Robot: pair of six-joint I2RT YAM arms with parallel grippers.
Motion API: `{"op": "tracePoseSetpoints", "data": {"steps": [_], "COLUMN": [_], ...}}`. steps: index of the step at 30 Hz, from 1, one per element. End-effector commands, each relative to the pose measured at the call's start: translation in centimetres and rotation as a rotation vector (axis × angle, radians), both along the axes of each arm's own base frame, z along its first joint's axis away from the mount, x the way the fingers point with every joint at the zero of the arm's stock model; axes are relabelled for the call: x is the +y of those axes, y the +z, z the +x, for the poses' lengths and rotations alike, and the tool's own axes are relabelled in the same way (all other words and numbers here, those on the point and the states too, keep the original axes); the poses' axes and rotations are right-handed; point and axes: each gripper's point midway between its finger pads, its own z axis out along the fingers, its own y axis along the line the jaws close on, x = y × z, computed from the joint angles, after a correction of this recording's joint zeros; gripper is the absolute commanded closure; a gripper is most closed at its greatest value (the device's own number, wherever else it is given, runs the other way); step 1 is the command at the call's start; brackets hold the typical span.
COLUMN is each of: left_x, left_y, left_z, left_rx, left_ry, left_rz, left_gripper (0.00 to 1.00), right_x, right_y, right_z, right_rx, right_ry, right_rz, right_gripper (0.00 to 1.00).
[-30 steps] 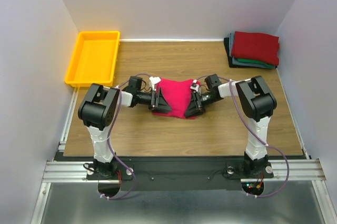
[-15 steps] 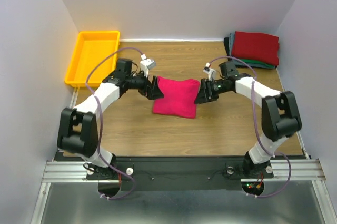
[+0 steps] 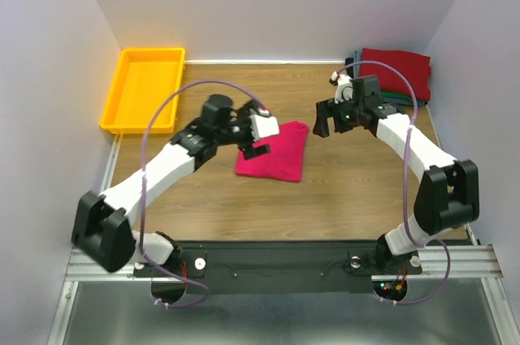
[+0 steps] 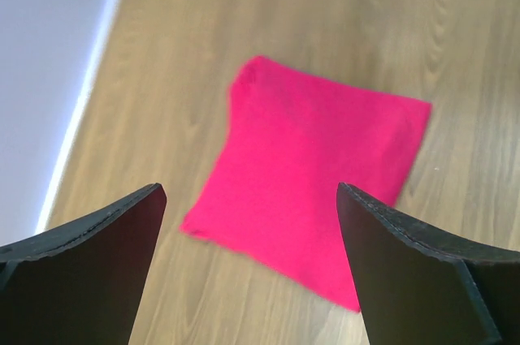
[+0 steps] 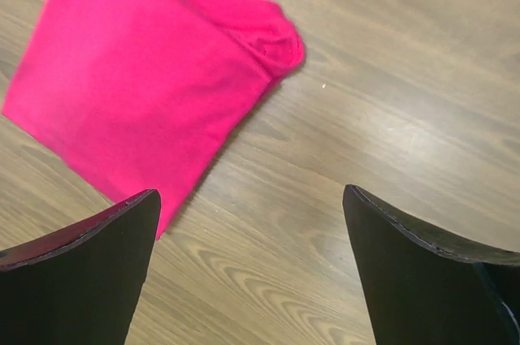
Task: Fold and stack the t-shirts
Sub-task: Fold the tshirt, then neatly place the folded tshirt to the corner
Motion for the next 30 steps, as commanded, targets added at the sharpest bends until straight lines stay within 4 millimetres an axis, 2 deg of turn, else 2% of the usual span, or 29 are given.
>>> {"op": "tracePoseSetpoints", "data": {"steps": [1,4,5,6,8,10,13,19,21,25,30], "left_x": [-3.8,-4.9,-5.5,-5.9,-6.3,-7.2,-8.0,-8.9,-9.5,-9.7,-9.8], "left_y": [-5.6,-7.3,-8.6,-9.2,-11.5,-13.3,-14.8,-18.0,-18.0,-19.7,-20.6], "left_z": [-2.5,-3.3,-4.1,-4.4,-5.1,-6.2,-7.3,-7.1,-6.3,-5.1,-4.5], "left_rx": [0.022,-0.007,-0.015,-0.018,-0.007,0.005,0.018,0.029,0.007,0.001,-0.003], "left_ry": [-0.194,-0.227,-0.261,-0.272,-0.295,-0.342,-0.384,-0.408,-0.391,-0.361,-0.344], "left_rz": [0.207,0.249,0.289,0.303,0.365,0.403,0.431,0.497,0.494,0.529,0.549], "left_gripper": [0.02,0.12,0.17,0.21,0.33,0.37,0.46,0.51,0.51,0.52,0.60], "right_x": [2.2,3.2,3.2,3.4,3.2,3.3,3.1,2.2,1.9,1.8,1.7], "right_y": [-2.9,-4.0,-4.8,-4.4,-5.6,-5.9,-6.7,-7.4,-7.5,-7.7,-8.0], "right_z": [-1.5,-2.6,-3.3,-3.0,-3.6,-3.5,-3.7,-3.4,-3.3,-3.6,-4.1], "right_rx": [0.163,0.258,0.287,0.266,0.292,0.310,0.344,0.432,0.459,0.487,0.499], "right_ry": [0.072,0.028,0.008,-0.027,-0.072,-0.109,-0.141,-0.201,-0.219,-0.224,-0.232], "right_rz": [0.115,0.205,0.222,0.258,0.273,0.300,0.326,0.418,0.451,0.482,0.503], "right_gripper": [0.00,0.00,0.00,0.00,0.00,0.00,0.00,0.00,0.00,0.00,0.00]}}
